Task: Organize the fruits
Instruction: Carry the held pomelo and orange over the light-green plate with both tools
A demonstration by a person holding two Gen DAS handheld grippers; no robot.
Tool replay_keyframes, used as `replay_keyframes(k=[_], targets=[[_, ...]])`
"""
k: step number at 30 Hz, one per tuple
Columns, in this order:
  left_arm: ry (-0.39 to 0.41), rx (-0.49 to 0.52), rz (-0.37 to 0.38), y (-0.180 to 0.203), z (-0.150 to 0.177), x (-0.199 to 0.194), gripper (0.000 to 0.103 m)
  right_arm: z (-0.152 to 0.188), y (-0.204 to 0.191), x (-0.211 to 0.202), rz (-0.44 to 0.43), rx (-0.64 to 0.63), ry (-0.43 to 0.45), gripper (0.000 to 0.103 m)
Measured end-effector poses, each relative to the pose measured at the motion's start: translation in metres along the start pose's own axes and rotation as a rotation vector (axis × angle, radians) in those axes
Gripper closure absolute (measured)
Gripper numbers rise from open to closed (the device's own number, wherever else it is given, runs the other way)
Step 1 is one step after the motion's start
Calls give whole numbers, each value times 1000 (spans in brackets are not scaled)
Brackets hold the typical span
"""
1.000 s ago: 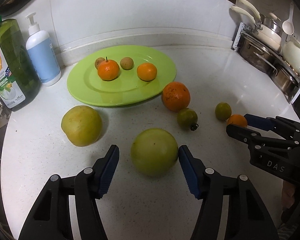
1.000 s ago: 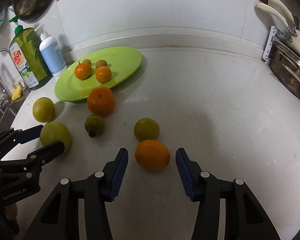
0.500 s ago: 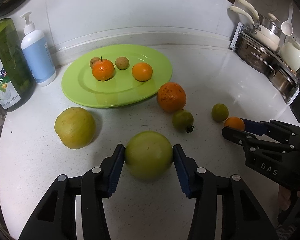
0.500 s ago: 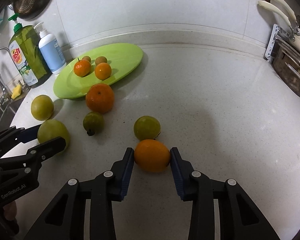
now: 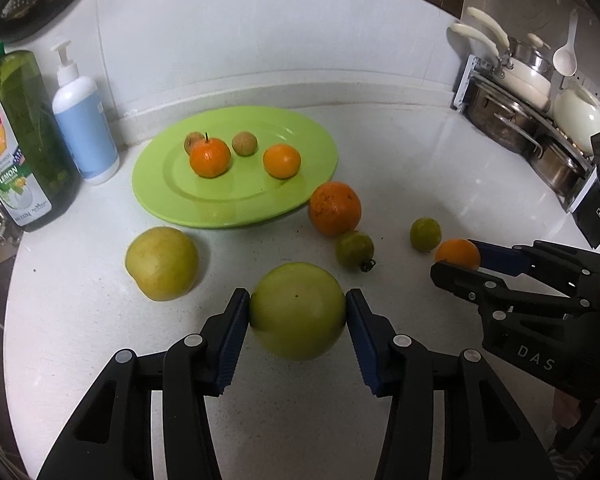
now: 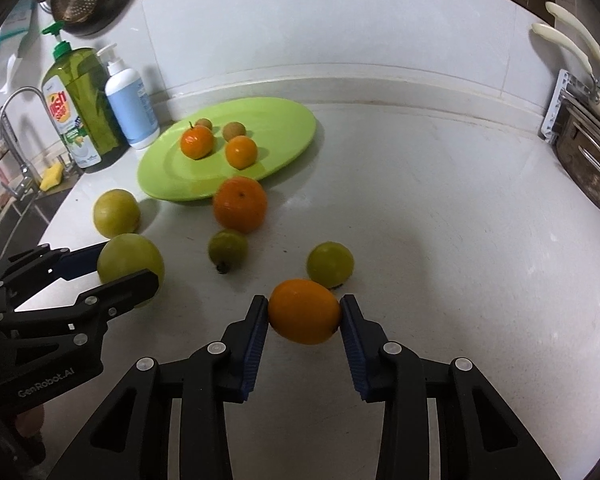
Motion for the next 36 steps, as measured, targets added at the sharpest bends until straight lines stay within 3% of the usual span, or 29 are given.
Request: replay_keyframes(k=[22, 36], targets=[[106, -22, -6, -6, -8, -63, 55, -27, -29, -59, 18, -44, 150, 65], [169, -25, -33, -22, -34, -86, 55, -55, -50, -67, 6, -80, 199, 65]])
Point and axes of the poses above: each gripper's, at about its wrist camera, not at the fingertips, and x roughly the way its jaws point, y to its right, z to its underside, the point moved 6 cm from there along x, roughly the way its jaws point, and after that the axes turned 15 degrees about -x, right-handed, at the moved point
